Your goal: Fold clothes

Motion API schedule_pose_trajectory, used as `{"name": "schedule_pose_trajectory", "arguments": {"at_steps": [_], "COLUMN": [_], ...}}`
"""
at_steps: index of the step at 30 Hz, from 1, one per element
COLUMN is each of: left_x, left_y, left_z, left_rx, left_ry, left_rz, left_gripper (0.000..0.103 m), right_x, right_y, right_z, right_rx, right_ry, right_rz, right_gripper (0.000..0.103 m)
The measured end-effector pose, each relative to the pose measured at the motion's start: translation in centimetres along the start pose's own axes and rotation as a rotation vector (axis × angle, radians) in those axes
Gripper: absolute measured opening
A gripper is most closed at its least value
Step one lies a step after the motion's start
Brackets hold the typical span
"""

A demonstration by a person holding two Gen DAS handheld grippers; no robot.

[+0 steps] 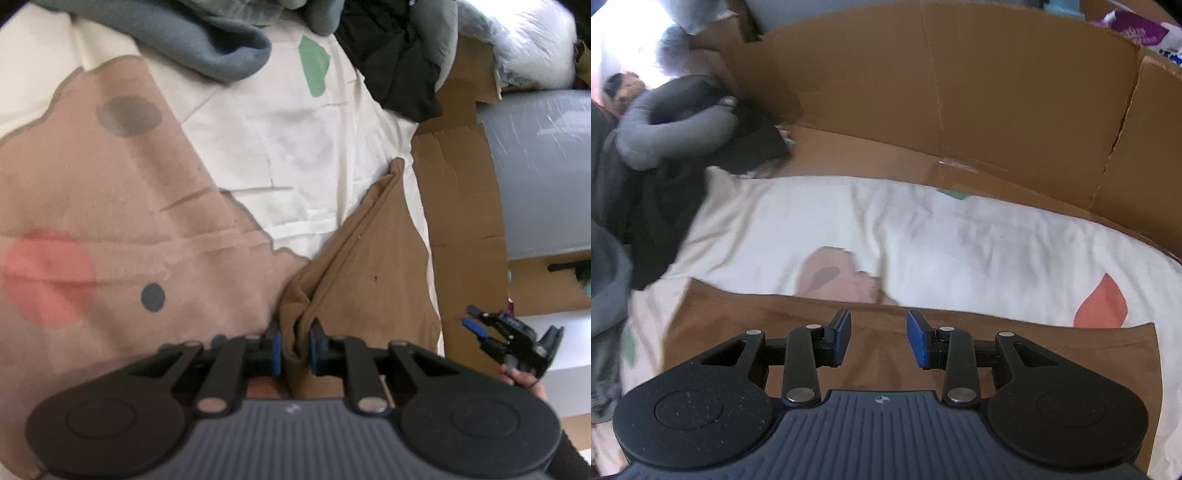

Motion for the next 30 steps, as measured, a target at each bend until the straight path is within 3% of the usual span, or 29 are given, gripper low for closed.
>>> {"name": "schedule_pose_trajectory", "arguments": {"at_steps": [7, 18, 22, 30], "left_x": [0.1, 0.6, 1.1, 1.9], "left_y": [-0.2, 1.5, 3.8, 9.0], "left_z": [-0.4, -1.7, -1.9, -3.0], "left_rx": [-0.029, -0.062, -0.044, -0.094], "left_ry": [0.008, 0.000, -0.057, -0.109], "left_rz": [-0.039, -0.048, 0.031, 0.088], "left_gripper": [0.014, 0.012, 0.009, 0.009], "right_x": [-2.6, -9.4, -12.0, -14.8], "right_y": [-2.8, -8.1, -9.6, -13.0], "right_z": [-4.1, -7.0, -7.4, -7.4], "right_rx": [0.092, 0.067, 0.054, 0.175], "right_ry": [0.031, -0.007, -0.016, -0.085], "right_rz": [0.127, 0.011, -0.052, -0.102], "right_gripper": [0.051, 0.051, 0.051, 0.051]}}
Point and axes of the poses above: each gripper's, at about its wrist camera, not at the fingertips, and z roughly the way its jaws point, y to its right, x to its top, the point moved 3 cm from there along z, roughly the way its jaws point, and after that the axes turned 4 degrees about x, right-handed, at the moved point
